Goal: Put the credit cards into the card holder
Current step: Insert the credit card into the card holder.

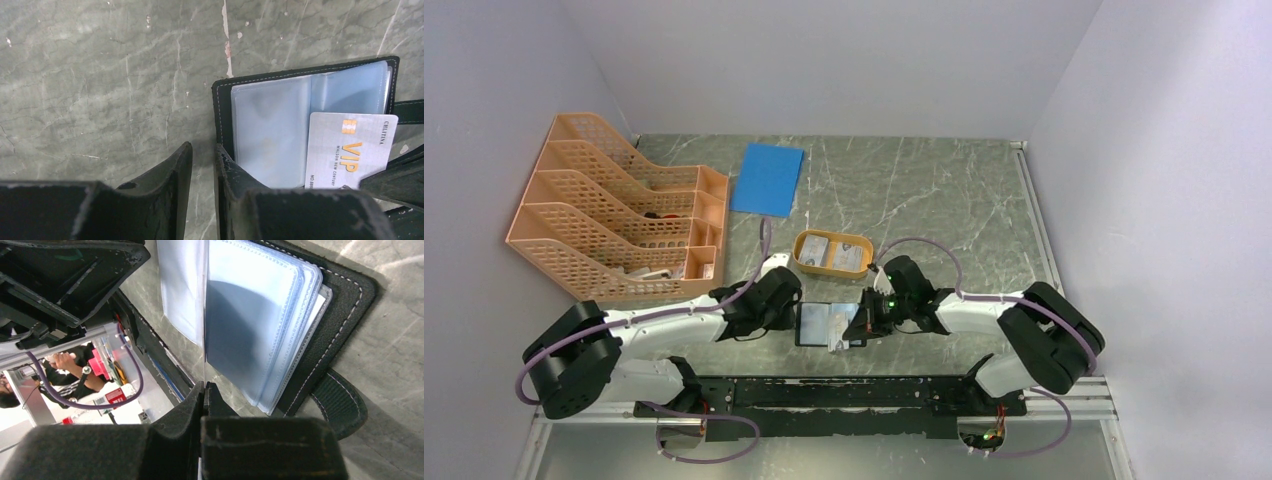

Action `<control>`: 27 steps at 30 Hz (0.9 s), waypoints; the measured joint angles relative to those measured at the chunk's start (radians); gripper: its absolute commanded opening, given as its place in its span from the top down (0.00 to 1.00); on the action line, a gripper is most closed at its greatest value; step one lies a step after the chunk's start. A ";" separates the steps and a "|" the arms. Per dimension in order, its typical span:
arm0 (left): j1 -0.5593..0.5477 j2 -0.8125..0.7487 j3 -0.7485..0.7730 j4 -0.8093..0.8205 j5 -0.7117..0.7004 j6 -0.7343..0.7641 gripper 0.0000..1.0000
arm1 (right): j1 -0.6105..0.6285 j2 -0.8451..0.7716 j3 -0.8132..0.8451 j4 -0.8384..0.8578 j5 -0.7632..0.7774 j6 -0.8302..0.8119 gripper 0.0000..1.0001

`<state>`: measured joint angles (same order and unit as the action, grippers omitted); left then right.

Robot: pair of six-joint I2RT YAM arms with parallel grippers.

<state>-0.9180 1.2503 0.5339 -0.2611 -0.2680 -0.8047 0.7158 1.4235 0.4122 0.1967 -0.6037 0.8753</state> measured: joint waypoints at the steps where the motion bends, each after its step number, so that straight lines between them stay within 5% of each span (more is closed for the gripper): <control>1: 0.000 0.000 -0.003 0.002 0.002 0.000 0.73 | -0.001 0.002 -0.001 0.006 -0.003 0.003 1.00; 27: 0.002 0.036 -0.011 0.048 0.043 0.005 0.78 | -0.014 0.098 -0.014 0.174 -0.029 0.090 1.00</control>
<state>-0.9157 1.2861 0.5224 -0.2131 -0.2245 -0.8001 0.7017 1.5211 0.3977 0.3706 -0.6327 0.9653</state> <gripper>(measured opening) 0.227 0.010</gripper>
